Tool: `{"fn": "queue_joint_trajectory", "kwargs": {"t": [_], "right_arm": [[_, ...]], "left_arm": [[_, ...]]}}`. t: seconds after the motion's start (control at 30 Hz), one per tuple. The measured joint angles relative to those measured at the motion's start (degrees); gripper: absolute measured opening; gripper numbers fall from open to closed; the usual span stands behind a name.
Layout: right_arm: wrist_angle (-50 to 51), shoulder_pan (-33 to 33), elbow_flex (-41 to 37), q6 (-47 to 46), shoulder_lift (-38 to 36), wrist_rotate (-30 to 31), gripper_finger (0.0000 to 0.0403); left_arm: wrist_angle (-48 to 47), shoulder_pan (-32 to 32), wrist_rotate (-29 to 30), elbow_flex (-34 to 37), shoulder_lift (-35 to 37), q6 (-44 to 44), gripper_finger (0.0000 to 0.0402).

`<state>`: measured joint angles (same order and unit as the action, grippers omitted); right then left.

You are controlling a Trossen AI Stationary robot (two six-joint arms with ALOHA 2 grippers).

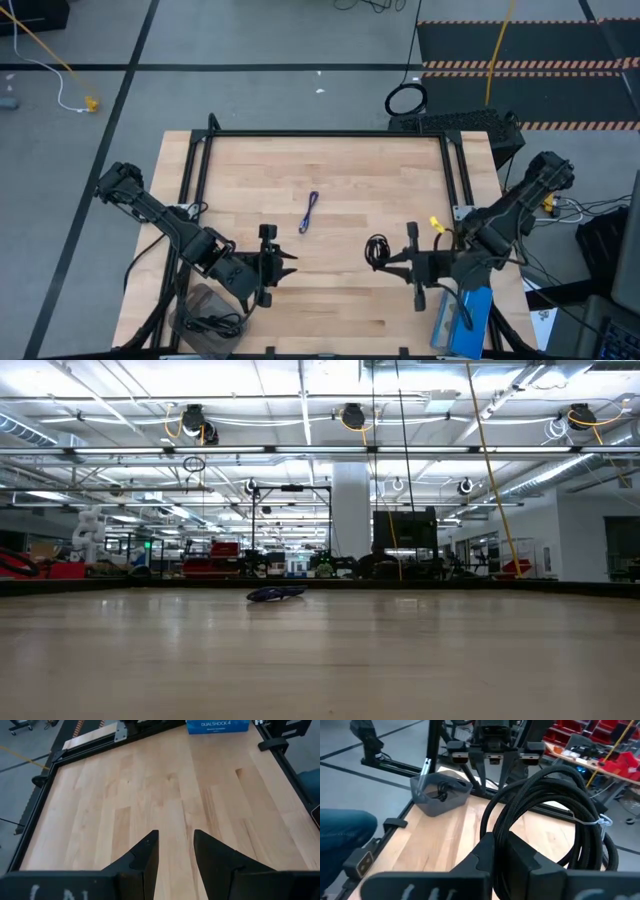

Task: Pick and place USB-C Cables
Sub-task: Put the black charger cable into the black bin

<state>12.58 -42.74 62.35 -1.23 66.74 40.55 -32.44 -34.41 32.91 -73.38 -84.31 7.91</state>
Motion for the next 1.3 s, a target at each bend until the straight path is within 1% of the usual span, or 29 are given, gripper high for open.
{"fn": "queue_joint_trajectory", "kwargs": {"t": [0.33,0.43,0.63,0.73,0.87,0.93,1.13,1.2,1.3], "right_arm": [[0.2,-2.6,0.0,0.8,0.0,0.2,0.0015],[0.4,-3.3,0.0,0.8,0.0,2.1,0.0015],[0.7,-3.4,0.0,-2.8,0.3,2.8,0.0015],[-0.7,-3.4,0.0,-3.1,1.1,2.8,0.0015],[-5.5,-2.9,0.0,-1.4,3.3,2.7,0.0015],[-8.0,-2.1,0.0,0.4,4.7,0.9,0.0015],[-16.8,1.3,0.0,3.5,8.0,-8.2,0.0015],[-19.3,2.8,0.0,3.9,9.3,-10.9,0.0015],[-23.1,5.1,0.0,3.9,11.2,-15.9,0.0015]], "left_arm": [[3.8,0.0,0.0,0.0,0.0,-3.4,0.0127],[4.2,0.0,0.0,0.0,0.0,-4.0,0.0127],[7.1,0.0,0.0,0.0,0.0,-7.4,0.0127],[10.2,0.0,0.0,0.0,0.0,-9.5,0.0127],[14.0,0.2,0.0,0.0,0.0,-12.0,0.0127],[15.4,0.2,0.0,0.0,0.0,-13.2,0.0127],[18.0,0.2,-0.5,0.0,-2.1,-15.7,0.0129],[20.4,0.2,-0.5,0.0,-2.7,-18.1,0.0137],[24.9,0.5,-0.5,0.0,-3.7,-22.1,0.0163]]}}
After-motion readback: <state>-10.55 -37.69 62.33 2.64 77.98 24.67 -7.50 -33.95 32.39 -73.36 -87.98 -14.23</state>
